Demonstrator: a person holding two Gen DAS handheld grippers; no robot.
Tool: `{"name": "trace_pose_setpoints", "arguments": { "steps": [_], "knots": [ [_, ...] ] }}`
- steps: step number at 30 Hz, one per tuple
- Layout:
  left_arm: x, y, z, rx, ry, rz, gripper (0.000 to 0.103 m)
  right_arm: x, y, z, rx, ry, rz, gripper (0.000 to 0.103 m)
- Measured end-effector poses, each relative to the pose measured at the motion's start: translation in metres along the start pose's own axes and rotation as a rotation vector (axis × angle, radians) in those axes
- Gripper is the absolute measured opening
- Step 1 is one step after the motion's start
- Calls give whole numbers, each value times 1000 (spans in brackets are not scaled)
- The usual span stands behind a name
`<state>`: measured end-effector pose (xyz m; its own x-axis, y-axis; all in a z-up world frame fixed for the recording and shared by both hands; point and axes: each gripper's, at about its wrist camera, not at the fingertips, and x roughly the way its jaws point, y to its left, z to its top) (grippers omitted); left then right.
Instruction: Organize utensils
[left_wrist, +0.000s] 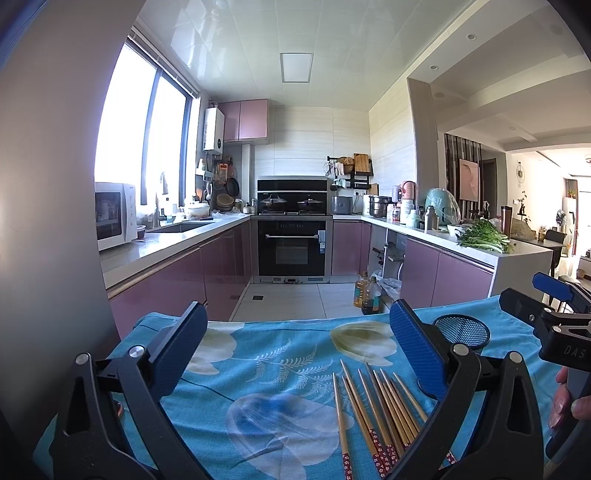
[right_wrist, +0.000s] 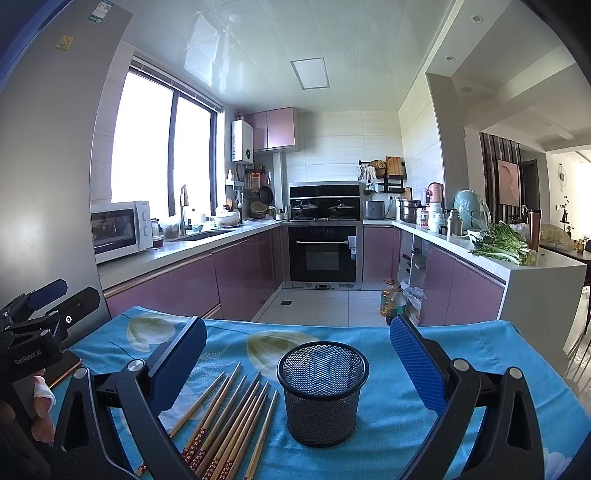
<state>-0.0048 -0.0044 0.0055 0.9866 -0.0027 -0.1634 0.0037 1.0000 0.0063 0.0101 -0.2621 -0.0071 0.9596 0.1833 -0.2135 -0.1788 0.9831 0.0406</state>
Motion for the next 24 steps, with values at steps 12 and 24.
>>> {"name": "trace_pose_setpoints", "arguments": {
  "steps": [12, 24],
  "knots": [
    [0, -1, -1, 0, 1, -1, 97, 1, 0, 0, 3, 2, 0, 96],
    [3, -2, -2, 1, 6, -5, 97, 1, -2, -1, 7, 2, 3, 96]
  ]
}}
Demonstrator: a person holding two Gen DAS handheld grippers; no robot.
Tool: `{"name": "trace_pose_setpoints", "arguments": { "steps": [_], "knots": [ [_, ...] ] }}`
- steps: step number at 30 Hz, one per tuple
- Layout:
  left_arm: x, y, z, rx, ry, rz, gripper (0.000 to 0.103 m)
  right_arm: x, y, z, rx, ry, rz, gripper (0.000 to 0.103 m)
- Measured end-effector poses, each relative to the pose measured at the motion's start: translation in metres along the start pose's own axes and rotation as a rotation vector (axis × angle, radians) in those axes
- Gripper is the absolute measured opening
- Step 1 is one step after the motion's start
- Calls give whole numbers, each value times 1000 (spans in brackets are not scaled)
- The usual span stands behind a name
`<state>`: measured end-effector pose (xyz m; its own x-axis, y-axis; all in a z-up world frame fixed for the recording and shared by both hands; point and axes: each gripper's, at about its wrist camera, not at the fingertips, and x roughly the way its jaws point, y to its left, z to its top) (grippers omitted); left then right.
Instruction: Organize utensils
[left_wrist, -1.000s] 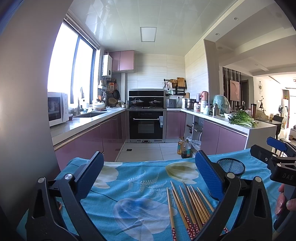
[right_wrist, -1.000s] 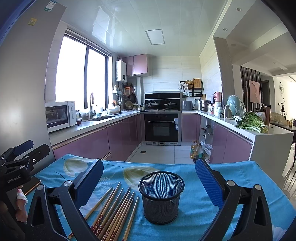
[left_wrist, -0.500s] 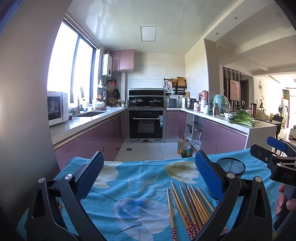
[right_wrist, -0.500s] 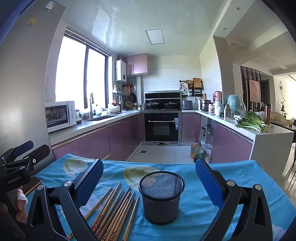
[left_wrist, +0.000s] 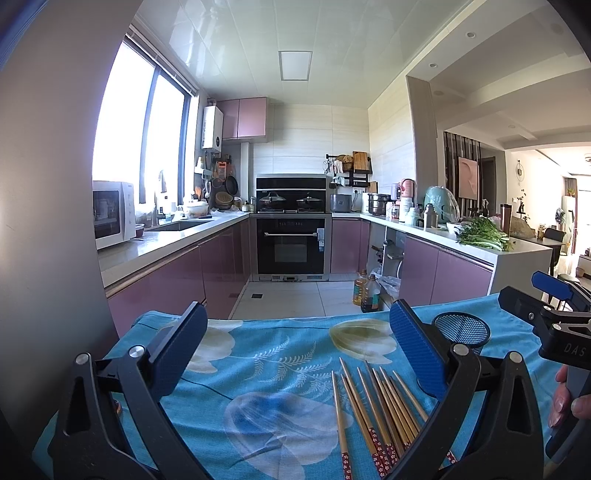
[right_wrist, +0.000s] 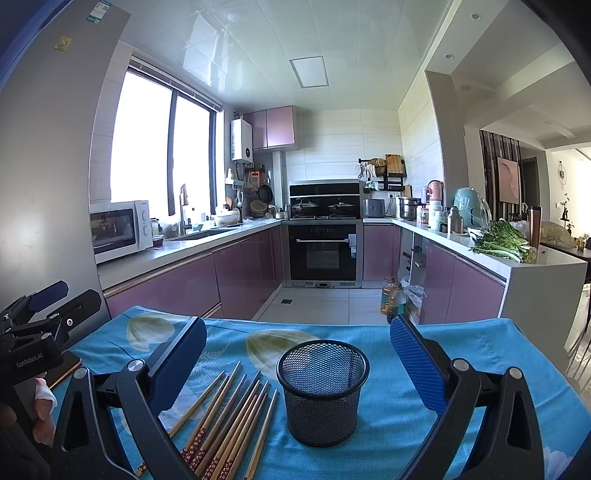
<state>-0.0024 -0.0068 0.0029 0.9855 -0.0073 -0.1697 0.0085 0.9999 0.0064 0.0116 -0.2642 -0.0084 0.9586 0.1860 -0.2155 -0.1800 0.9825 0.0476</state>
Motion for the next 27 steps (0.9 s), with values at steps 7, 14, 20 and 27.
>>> {"name": "trace_pose_setpoints", "arguments": {
  "steps": [7, 14, 20, 27],
  "knots": [
    [2, -1, -4, 5, 9, -1, 97, 1, 1, -2, 1, 5, 1, 96],
    [6, -1, -4, 8, 23, -5, 97, 4, 2, -2, 5, 9, 5, 96],
    [13, -2, -6, 17, 53, -13, 97, 8, 3, -8, 14, 45, 42, 96],
    [41, -2, -20, 49, 196, -66, 97, 23, 13, -29, -23, 225, 168, 96]
  ]
}}
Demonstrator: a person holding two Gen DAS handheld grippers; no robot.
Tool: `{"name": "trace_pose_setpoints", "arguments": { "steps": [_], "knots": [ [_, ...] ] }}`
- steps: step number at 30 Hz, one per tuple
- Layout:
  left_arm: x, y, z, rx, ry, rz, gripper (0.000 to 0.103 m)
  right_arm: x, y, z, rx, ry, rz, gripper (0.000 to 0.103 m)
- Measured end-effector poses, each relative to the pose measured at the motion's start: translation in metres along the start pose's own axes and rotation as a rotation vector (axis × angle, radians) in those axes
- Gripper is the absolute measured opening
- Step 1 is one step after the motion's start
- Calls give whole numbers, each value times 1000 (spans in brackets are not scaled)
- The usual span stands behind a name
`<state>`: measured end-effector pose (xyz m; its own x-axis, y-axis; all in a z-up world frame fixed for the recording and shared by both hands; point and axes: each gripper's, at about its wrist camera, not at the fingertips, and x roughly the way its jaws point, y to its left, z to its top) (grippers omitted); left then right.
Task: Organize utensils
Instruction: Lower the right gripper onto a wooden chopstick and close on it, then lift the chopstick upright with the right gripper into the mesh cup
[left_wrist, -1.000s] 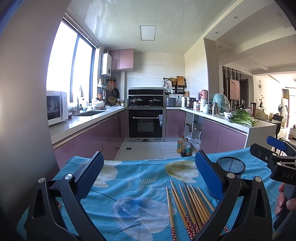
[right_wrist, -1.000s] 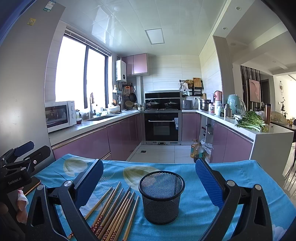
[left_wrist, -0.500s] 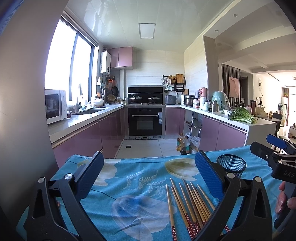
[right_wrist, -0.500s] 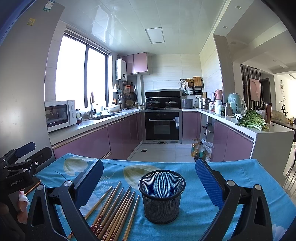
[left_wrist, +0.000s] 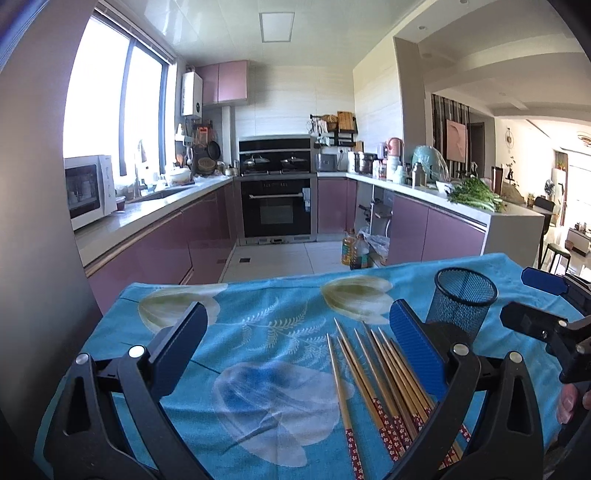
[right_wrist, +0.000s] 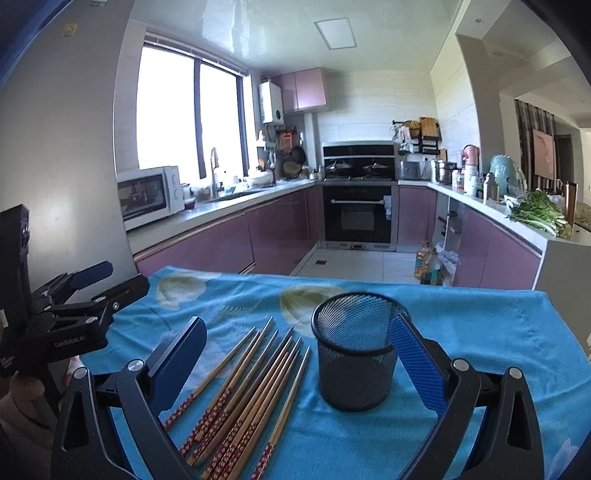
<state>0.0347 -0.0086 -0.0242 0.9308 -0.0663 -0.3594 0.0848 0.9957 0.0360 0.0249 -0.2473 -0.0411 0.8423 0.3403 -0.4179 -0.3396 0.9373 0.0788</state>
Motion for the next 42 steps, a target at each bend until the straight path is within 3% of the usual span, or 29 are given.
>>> {"name": "trace_pose_setpoints", "arguments": {
  "steps": [3, 6, 11, 13, 16, 20, 25, 28, 30, 31, 35, 42],
  "knots": [
    [21, 3, -9, 0, 92, -24, 97, 16, 5, -12, -8, 109, 32, 94],
    [42, 5, -19, 3, 176, -54, 96, 32, 7, -22, -11, 198, 42, 83],
    [72, -3, -37, 51, 291, -81, 81, 58, 1, -36, 23, 315, 31, 60],
    [82, -8, -43, 66, 332, -98, 75, 67, -1, -38, 21, 343, 17, 57],
    [99, -15, -52, 93, 386, -118, 68, 77, 0, -41, 14, 387, 4, 45],
    [118, -23, -59, 106, 456, -134, 59, 87, 4, -43, -1, 424, 0, 40],
    [138, -28, -66, 100, 524, -161, 38, 101, 4, -48, 0, 457, -9, 33],
    [147, -30, -67, 96, 534, -170, 34, 105, 3, -47, 7, 458, -11, 29],
    [149, -32, -66, 91, 538, -181, 27, 107, 2, -45, 20, 459, -7, 21],
    [151, -34, -65, 85, 541, -184, 24, 108, 0, -45, 28, 461, 4, 12],
    [153, -36, -64, 59, 543, -198, 10, 109, -4, -44, 68, 462, 22, 7],
    [140, -30, -57, 22, 522, -199, 8, 91, -11, -37, 93, 410, 56, 6]
  ]
}}
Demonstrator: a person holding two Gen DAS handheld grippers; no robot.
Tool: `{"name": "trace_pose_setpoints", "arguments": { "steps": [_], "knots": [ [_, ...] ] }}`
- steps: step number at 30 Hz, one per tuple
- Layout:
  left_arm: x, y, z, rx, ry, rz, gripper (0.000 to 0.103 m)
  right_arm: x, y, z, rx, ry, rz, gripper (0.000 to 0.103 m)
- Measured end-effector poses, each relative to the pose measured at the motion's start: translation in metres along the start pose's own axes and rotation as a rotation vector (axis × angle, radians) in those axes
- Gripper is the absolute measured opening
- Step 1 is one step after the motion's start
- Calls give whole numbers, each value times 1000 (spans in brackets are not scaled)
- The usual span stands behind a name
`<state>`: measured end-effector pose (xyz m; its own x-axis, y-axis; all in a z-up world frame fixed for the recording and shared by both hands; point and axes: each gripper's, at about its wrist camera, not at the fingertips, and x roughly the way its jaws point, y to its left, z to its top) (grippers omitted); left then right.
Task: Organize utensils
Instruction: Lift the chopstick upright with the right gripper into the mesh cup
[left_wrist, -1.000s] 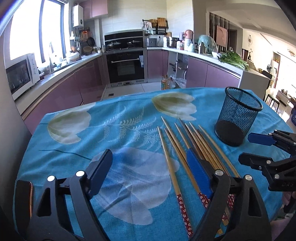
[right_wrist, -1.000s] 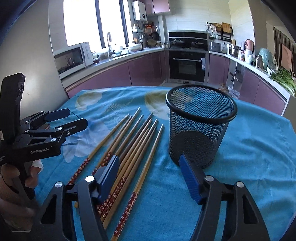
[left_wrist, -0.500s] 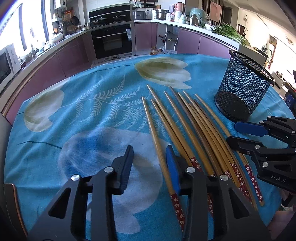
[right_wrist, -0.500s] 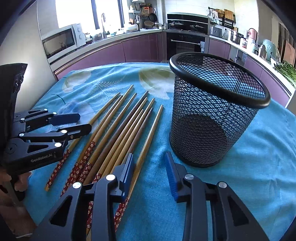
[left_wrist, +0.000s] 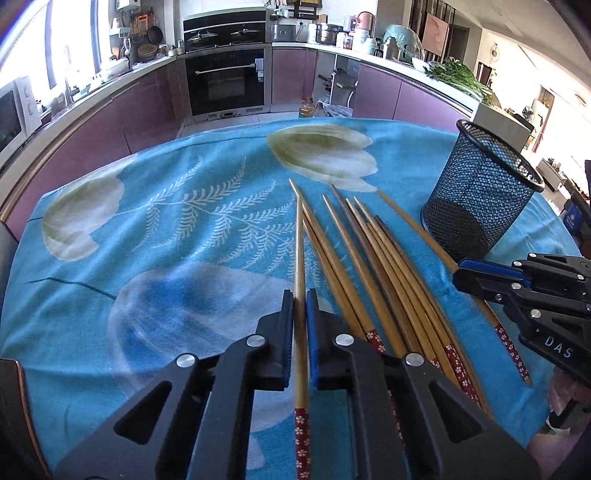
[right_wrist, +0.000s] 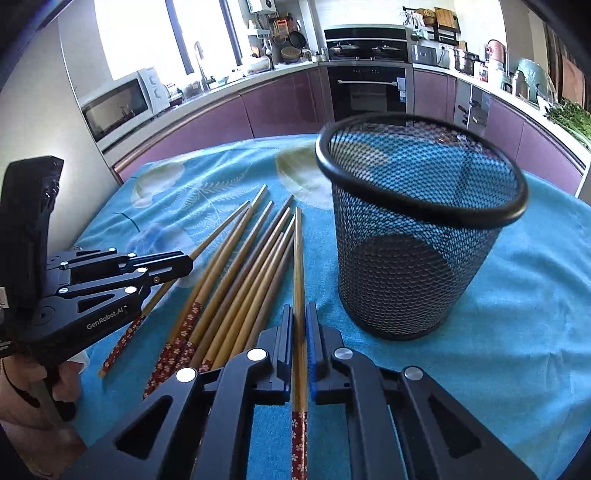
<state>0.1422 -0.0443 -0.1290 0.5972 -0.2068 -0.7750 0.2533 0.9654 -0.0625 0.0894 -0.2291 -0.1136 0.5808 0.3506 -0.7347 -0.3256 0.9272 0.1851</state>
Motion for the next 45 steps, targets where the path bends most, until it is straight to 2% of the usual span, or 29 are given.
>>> {"name": "trace_pose_setpoints", "arguments": {
  "steps": [8, 20, 26, 32, 35, 40, 45],
  "knots": [
    [-54, 5, 9, -6, -105, -83, 8, -52, -5, 5, 0, -126, 94, 6],
    [-151, -4, 29, 23, -315, -217, 7, -112, -16, 19, 7, -302, 129, 6],
    [-168, -16, 58, 30, -385, -278, 7, -138, -24, 43, -2, -383, 141, 6],
    [-183, -37, 98, 46, -453, -374, 7, -159, -35, 69, -23, -452, 106, 6],
    [-188, -53, 115, 66, -478, -399, 7, -165, -40, 79, -29, -481, 77, 6],
    [-172, -85, 129, 119, -431, -394, 7, -147, -49, 87, -23, -454, 38, 6],
    [-136, -112, 119, 156, -298, -382, 7, -109, -57, 88, -16, -330, 23, 6]
  ]
}}
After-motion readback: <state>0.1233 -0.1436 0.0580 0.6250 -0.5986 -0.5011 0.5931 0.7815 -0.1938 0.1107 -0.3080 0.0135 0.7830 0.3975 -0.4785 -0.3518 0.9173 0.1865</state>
